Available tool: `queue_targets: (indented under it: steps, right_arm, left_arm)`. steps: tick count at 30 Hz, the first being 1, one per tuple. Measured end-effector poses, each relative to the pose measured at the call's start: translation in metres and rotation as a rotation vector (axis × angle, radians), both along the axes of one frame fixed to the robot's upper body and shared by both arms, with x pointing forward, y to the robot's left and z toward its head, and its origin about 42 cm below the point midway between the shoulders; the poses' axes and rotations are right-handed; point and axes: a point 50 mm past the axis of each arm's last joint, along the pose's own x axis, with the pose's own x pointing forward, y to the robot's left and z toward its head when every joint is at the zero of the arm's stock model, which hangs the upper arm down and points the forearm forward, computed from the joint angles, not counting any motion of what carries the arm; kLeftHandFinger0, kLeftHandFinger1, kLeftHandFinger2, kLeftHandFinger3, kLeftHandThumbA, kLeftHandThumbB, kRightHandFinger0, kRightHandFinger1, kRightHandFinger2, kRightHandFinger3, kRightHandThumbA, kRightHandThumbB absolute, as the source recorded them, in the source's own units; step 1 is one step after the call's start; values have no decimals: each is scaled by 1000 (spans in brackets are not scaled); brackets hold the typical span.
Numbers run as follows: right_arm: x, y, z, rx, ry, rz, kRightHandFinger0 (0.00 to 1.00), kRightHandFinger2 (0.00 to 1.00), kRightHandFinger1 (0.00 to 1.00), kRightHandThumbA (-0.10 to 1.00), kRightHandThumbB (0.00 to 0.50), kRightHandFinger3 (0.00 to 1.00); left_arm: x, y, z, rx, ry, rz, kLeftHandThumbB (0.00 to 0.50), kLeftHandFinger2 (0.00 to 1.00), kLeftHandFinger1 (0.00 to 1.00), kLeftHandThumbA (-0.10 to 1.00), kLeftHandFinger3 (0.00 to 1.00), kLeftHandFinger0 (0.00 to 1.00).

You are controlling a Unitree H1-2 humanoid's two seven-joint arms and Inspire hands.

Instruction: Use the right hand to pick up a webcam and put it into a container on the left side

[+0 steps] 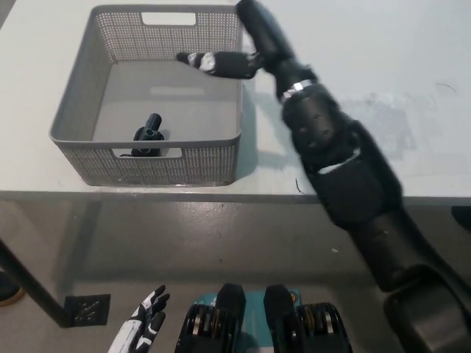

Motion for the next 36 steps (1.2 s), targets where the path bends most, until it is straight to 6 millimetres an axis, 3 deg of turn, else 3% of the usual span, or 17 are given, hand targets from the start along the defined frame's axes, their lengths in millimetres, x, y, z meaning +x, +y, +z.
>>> queue_targets:
  steps: [5, 7, 11, 12, 14, 19, 22, 23, 26, 29, 34, 36]
  right_arm:
    - [-20, -35, 9, 74, -51, -22, 1000, 1000, 1000, 1000, 232, 1000]
    - [-31, -47, 10, 99, -71, -31, 1000, 1000, 1000, 1000, 256, 1000]
    - [-56, -71, 6, 147, -104, -55, 1000, 1000, 1000, 1000, 216, 1000]
    - [-62, -76, 3, 156, -107, -59, 1000, 1000, 1000, 1000, 178, 1000]
    - [-76, -87, 0, 176, -121, -68, 1000, 1000, 1000, 1000, 158, 1000]
    - [-120, -116, -20, 229, -140, -95, 1000, 1000, 1000, 979, 192, 1000]
    - [-141, -129, -30, 265, -134, -104, 986, 1000, 1000, 964, 201, 1000]
    - [-160, -140, -36, 301, -137, -112, 963, 1000, 1000, 977, 197, 1000]
    - [-190, -158, -53, 357, -105, -134, 944, 1000, 1000, 948, 191, 1000]
    - [-210, -173, -78, 402, -29, -166, 903, 1000, 1000, 917, 193, 1000]
    - [-237, -184, -125, 480, 146, -202, 865, 1000, 955, 946, 117, 1000]
    - [-247, -186, -151, 521, 243, -212, 848, 1000, 925, 916, 112, 1000]
  left_arm:
    - [-3, 1, -2, 0, 9, 4, 20, 1000, 1000, 918, 1000, 1000]
    - [-5, 1, -3, 0, 12, 5, 23, 1000, 1000, 928, 1000, 1000]
    - [-8, 2, -4, 0, 19, 7, 27, 1000, 1000, 943, 1000, 1000]
    - [-8, 2, -5, 0, 20, 8, 32, 1000, 1000, 948, 1000, 1000]
    - [-10, 2, -5, 0, 24, 9, 28, 1000, 1000, 954, 1000, 1000]
    - [-12, 3, -8, 1, 34, 11, 38, 1000, 1000, 961, 1000, 1000]
    - [-11, 3, -8, 1, 33, 13, 6, 1000, 1000, 956, 1000, 1000]
    - [-10, 4, -7, 1, 31, 17, 0, 1000, 1000, 943, 1000, 1000]
    - [-9, 8, -7, -1, 29, 30, 15, 1000, 1000, 938, 1000, 1000]
    - [-9, 11, -6, -2, 26, 43, 0, 1000, 1000, 937, 1000, 1000]
    - [-8, 15, -5, 0, 23, 59, 9, 1000, 1000, 937, 1000, 1000]
    - [-9, 16, -5, 0, 23, 63, 10, 1000, 1000, 938, 1000, 1000]
